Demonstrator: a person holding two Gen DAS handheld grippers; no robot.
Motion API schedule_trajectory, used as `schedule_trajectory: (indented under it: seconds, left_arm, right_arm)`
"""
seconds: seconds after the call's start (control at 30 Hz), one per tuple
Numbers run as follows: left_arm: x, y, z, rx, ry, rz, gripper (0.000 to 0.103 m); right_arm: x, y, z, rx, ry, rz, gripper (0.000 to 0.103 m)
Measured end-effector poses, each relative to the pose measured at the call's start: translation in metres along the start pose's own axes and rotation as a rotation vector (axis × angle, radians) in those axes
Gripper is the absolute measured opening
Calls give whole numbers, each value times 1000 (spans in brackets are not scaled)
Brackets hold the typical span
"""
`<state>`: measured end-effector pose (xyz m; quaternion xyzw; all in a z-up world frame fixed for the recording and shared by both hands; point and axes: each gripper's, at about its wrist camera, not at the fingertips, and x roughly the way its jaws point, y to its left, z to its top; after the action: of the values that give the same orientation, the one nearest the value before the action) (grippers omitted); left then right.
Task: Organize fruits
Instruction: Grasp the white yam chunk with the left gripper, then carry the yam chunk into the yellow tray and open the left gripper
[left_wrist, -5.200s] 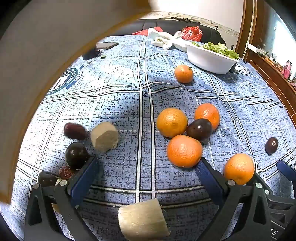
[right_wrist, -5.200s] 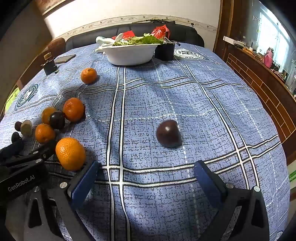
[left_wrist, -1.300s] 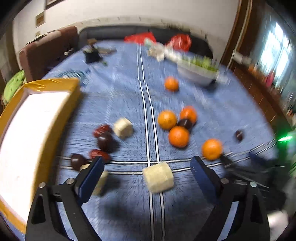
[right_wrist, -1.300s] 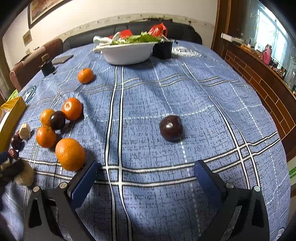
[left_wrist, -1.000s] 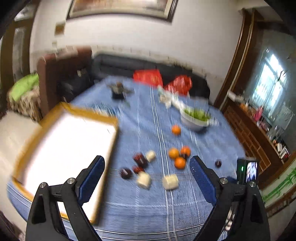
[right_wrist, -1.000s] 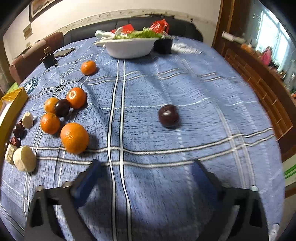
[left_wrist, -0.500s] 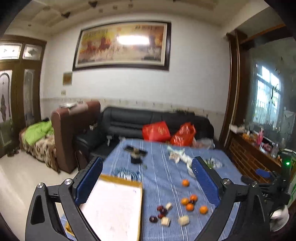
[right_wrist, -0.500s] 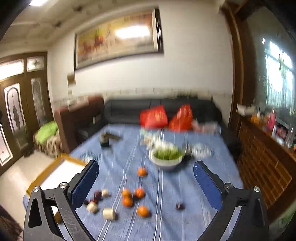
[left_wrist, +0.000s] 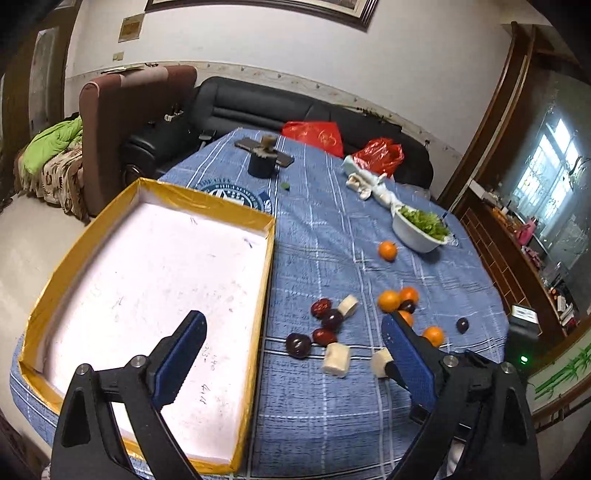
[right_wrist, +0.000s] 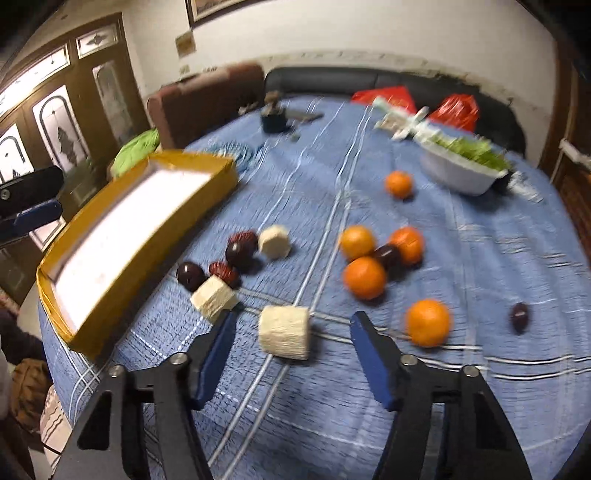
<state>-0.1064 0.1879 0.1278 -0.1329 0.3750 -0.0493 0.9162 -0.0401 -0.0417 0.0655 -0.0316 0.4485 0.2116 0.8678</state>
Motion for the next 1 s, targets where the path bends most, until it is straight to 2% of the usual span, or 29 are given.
schedule_trajectory:
  seconds: [0.1, 0.13, 0.17, 0.27, 0.4, 0.47, 0.63, 0.7, 0.77, 0.83, 1.0]
  left_arm:
    - [17, -6, -5, 34, 48, -14, 66]
    - [22, -9, -7, 49, 70, -21, 54]
    - [30, -15, -11, 69, 104, -28, 50]
    - [52, -26, -19, 108, 148, -30, 50]
    - [70, -50, -32, 204, 174, -32, 49]
    - [81, -59, -39, 252, 188, -9, 49]
    - [103, -64, -46, 286, 236, 16, 49]
    - [110, -65, -49, 298, 247, 9, 46]
    - [116, -67, -52, 310, 260, -4, 34]
    - [125, -67, -54, 308, 277, -3, 28]
    - [126, -66, -54, 282, 248, 7, 28]
  right_arm:
    - [20, 0, -4, 7, 33, 19, 49]
    - [24, -2, -5, 17, 42, 42, 37]
    - [25, -5, -6, 27, 31, 52, 37]
    - [20, -17, -10, 77, -2, 93, 37]
    - [10, -35, -15, 148, -57, 70, 37]
    - [3, -43, -14, 172, -87, 51, 36]
    - [-2, -47, -12, 191, -107, 66, 37]
    - [1, -47, -13, 195, -93, 74, 37]
    - [1, -47, -14, 197, -89, 76, 37]
    - [3, -48, -13, 196, -89, 73, 37]
    - [5, -48, -14, 198, -75, 74, 37]
